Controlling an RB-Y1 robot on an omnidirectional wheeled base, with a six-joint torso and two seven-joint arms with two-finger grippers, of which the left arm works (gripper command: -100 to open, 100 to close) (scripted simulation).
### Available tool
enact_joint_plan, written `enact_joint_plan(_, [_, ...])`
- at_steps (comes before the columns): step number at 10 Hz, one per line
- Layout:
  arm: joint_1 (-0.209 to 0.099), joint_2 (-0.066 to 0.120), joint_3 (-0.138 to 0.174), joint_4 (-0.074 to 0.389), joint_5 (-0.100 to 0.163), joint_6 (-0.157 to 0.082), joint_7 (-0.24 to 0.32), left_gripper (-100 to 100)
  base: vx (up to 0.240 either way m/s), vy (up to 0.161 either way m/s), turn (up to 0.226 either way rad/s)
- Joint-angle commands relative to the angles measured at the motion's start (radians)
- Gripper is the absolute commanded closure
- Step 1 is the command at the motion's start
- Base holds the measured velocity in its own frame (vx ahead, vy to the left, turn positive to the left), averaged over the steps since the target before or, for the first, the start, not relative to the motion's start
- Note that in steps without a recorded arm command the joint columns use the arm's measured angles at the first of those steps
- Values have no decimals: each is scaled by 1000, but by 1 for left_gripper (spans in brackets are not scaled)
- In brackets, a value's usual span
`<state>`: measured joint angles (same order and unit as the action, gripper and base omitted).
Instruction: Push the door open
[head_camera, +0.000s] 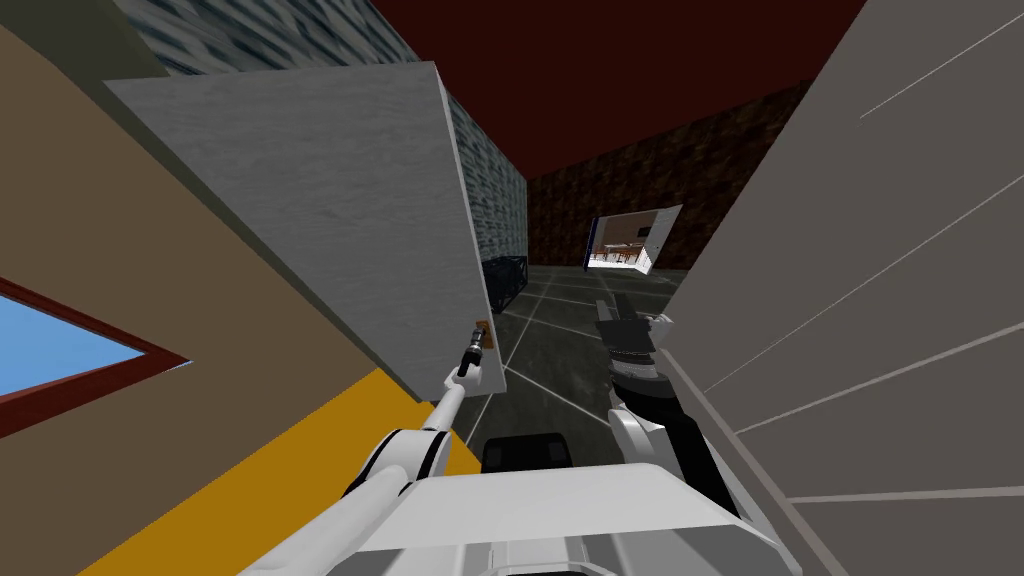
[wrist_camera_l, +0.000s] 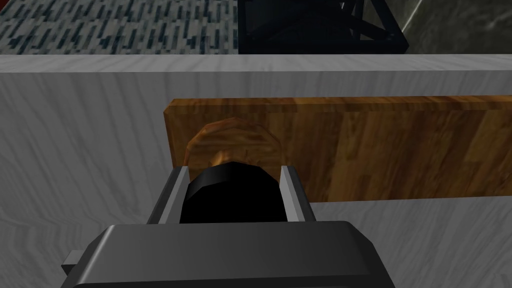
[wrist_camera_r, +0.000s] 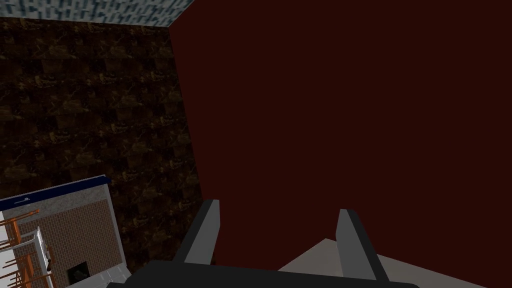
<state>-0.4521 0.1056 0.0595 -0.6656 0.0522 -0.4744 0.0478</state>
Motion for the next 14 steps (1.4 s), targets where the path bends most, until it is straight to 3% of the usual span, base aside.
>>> enact_joint_plan(1, [0, 16, 29, 2, 8, 5, -9, 100, 130, -102, 65])
enact_joint_plan(8, [1, 38, 112, 10, 33, 7, -39, 100, 185, -144, 81])
enact_joint_plan(14, [2, 50, 162, 15, 47, 9, -57, 100, 141, -92, 49])
